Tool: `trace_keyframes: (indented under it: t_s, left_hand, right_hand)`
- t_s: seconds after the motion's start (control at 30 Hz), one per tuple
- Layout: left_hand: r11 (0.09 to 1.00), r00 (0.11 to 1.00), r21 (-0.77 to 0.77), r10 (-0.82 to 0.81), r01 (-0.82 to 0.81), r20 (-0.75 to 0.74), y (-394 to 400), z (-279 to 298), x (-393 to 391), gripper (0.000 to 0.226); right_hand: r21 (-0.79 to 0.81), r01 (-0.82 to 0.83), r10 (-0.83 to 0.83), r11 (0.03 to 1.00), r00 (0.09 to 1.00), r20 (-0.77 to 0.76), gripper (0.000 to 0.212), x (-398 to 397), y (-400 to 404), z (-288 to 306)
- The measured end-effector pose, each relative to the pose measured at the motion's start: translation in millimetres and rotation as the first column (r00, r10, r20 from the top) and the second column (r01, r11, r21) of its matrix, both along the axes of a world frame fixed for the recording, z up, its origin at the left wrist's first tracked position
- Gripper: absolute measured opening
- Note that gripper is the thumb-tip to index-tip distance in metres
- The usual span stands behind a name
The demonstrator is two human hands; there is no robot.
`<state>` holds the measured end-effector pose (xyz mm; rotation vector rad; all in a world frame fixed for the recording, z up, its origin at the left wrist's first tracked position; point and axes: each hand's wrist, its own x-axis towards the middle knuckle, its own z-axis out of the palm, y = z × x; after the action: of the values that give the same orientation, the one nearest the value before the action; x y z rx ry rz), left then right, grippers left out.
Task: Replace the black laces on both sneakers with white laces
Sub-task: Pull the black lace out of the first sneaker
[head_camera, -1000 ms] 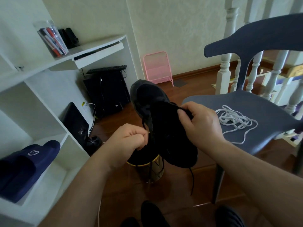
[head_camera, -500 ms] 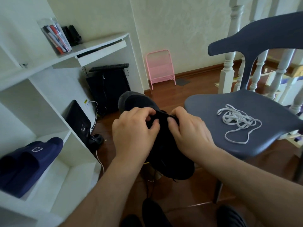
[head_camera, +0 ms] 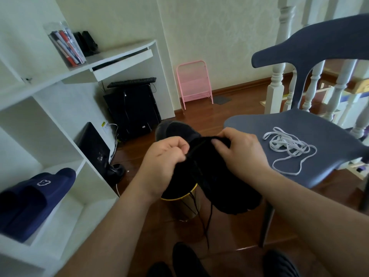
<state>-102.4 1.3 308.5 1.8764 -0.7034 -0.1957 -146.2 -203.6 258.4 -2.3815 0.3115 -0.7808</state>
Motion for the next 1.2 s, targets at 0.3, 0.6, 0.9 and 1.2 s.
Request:
trace_keyframes:
  t_s: [0.3,0.6,0.9,1.2]
  left_hand:
    - [0.875,0.844,0.230,0.295,-0.427,0.448,-16.6,-11.1,0.9,0.028]
    - [0.995,0.988,-0.095,0.025,-0.011,0.150,-12.2,-4.4,-2.1,0.022]
    - [0.930,0.825,0.120,0.242,-0.347,0.510,-15.3,-11.6,1.0,0.034]
    - [0.850,0.732,0.151,0.328,-0.505,0.597,-29.5,-11.4,-3.3,0.026]
  right_hand:
    - [-0.234,-0.017,0.064,0.972,0.979,0.194,0.015,-7.2,25.9,4.5]
    - [-0.054,0.007,-0.001,0.999,0.994,0.111,0.017,-0.5,5.7,4.8]
    - [-0.051,0.025,-0.019,0.998,0.993,0.118,0.019,-4.2,3.9,5.6]
    - [-0.196,-0.047,0.093,0.980,0.968,0.232,0.015,-9.8,31.2,4.3]
